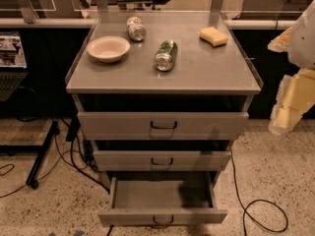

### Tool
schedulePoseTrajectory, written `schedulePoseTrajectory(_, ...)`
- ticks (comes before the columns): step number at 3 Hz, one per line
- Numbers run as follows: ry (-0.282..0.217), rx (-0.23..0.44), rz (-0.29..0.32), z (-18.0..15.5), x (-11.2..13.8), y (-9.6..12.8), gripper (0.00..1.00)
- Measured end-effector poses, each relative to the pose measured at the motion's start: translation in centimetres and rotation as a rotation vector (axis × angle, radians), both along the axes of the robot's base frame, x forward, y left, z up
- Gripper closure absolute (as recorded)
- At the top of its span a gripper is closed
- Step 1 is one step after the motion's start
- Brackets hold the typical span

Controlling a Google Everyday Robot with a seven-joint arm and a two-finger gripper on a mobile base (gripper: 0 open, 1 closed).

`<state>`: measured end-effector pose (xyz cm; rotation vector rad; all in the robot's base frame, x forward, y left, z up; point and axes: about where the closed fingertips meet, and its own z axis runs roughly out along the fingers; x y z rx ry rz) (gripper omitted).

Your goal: Place green can into bottom drawer

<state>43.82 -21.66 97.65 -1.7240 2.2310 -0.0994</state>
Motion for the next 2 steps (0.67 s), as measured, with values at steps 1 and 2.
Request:
schedulePoseTrajectory(1,0.0,0.0,0.0,0.0,0.0,0.0,0.0)
schedulePoseTrajectory(2,-0.014,0.002,-0.017,0.11,0.25,0.11,0.0)
